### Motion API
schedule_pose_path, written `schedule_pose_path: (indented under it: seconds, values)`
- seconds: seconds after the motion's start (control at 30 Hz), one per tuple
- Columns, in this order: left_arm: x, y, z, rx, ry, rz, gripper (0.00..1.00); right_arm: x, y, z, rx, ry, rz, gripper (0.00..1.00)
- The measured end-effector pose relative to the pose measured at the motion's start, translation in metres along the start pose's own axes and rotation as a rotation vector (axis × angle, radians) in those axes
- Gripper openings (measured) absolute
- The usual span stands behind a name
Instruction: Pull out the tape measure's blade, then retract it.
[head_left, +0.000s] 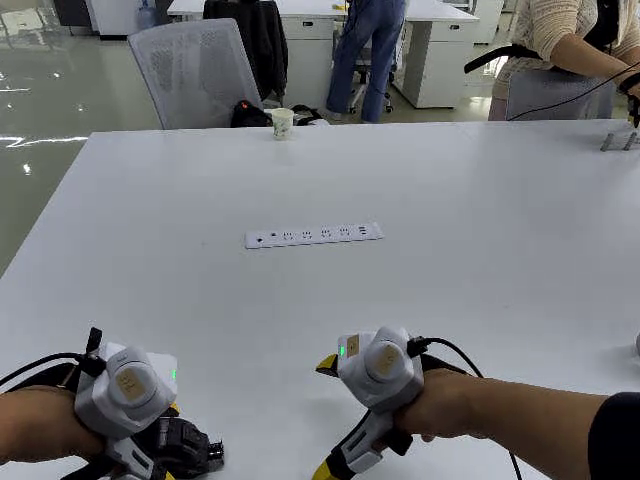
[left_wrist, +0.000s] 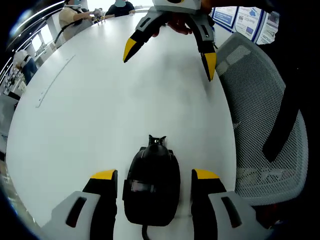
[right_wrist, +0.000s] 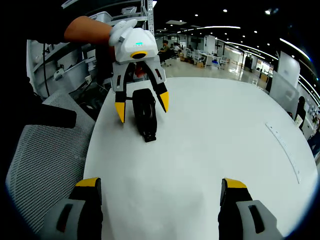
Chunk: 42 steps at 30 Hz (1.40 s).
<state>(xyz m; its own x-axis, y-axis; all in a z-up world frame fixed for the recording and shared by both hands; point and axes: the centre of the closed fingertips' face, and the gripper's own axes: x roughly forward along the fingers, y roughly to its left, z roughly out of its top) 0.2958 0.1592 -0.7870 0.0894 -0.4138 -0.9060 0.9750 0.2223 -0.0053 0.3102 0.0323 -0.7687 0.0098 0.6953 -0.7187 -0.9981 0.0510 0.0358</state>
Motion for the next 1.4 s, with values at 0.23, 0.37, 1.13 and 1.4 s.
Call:
schedule_pose_path:
  seconds: [0.23,0.37,1.13,1.4]
  values:
    - [0.0,0.003,0.001,-0.001,-0.002,0.006,0.46,0.014,0.005,0.008,-0.036,0.022,0.029,0.99]
    - [0.0,0.006,0.001,0.02,0.002,0.017,0.38,0.018,0.007,0.014,-0.045,0.026,0.042,0.99]
    - [0.001,0.006,-0.002,0.071,0.034,0.04,0.37,0.054,0.011,0.028,-0.023,0.048,0.085,0.99]
    - [0.002,0.006,-0.002,0.067,0.036,0.04,0.37,0.062,0.009,0.032,-0.06,0.046,0.073,0.79]
